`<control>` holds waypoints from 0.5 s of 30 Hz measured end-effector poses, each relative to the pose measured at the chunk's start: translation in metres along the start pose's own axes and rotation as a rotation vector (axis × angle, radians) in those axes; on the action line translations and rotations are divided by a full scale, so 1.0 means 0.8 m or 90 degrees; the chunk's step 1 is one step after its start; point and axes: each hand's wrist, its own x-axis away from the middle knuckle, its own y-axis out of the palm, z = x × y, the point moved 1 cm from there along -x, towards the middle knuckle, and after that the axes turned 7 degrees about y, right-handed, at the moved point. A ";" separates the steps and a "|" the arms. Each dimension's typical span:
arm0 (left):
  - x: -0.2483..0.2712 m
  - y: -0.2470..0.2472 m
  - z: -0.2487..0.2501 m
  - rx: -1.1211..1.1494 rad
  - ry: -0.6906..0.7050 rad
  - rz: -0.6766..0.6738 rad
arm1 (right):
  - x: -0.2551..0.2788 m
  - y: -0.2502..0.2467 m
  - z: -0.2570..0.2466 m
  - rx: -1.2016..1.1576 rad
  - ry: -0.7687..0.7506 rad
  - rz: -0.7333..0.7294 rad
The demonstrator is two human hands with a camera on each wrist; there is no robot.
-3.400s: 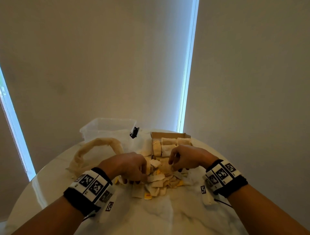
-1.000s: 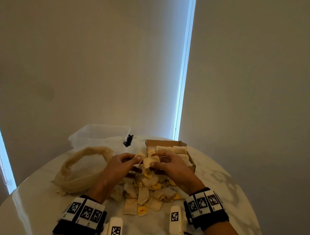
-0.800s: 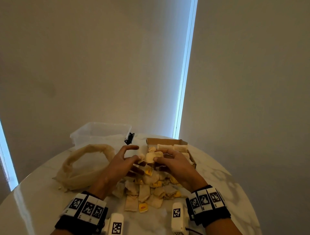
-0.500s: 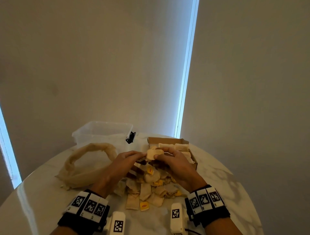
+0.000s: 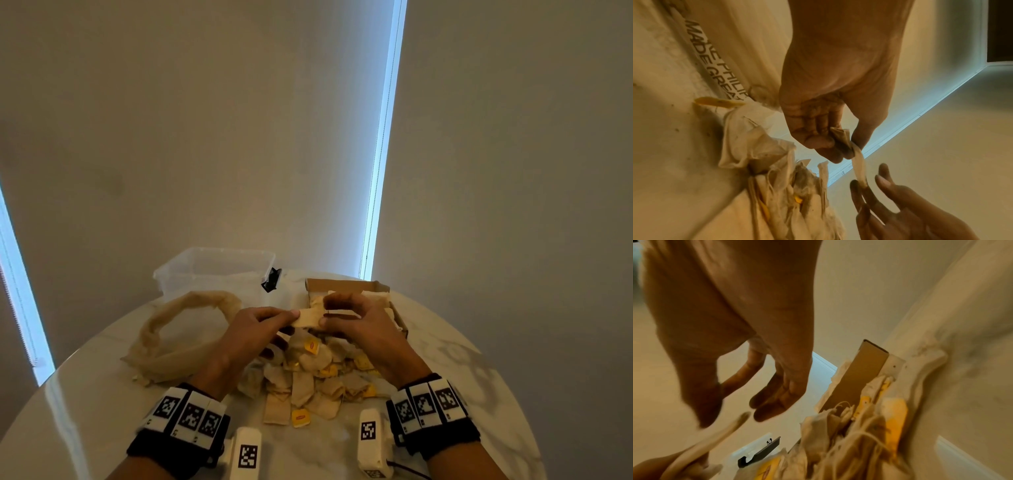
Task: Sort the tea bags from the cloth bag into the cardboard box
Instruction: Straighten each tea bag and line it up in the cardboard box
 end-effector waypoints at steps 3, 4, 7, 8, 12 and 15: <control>0.001 0.005 0.001 0.024 -0.022 -0.021 | 0.001 0.012 0.001 0.105 0.014 -0.059; 0.001 0.007 0.002 0.031 -0.028 -0.029 | 0.001 0.015 0.002 0.126 0.016 -0.054; 0.000 0.009 0.005 0.041 -0.041 -0.033 | -0.002 0.015 0.005 0.106 0.012 -0.014; -0.001 0.008 0.006 0.048 -0.045 -0.024 | -0.001 0.013 0.006 0.084 0.014 -0.012; -0.004 0.002 0.005 0.045 -0.023 0.010 | 0.000 0.007 0.007 0.013 0.043 -0.032; -0.004 0.005 0.001 0.014 0.006 0.013 | 0.002 0.012 0.006 -0.001 0.065 -0.060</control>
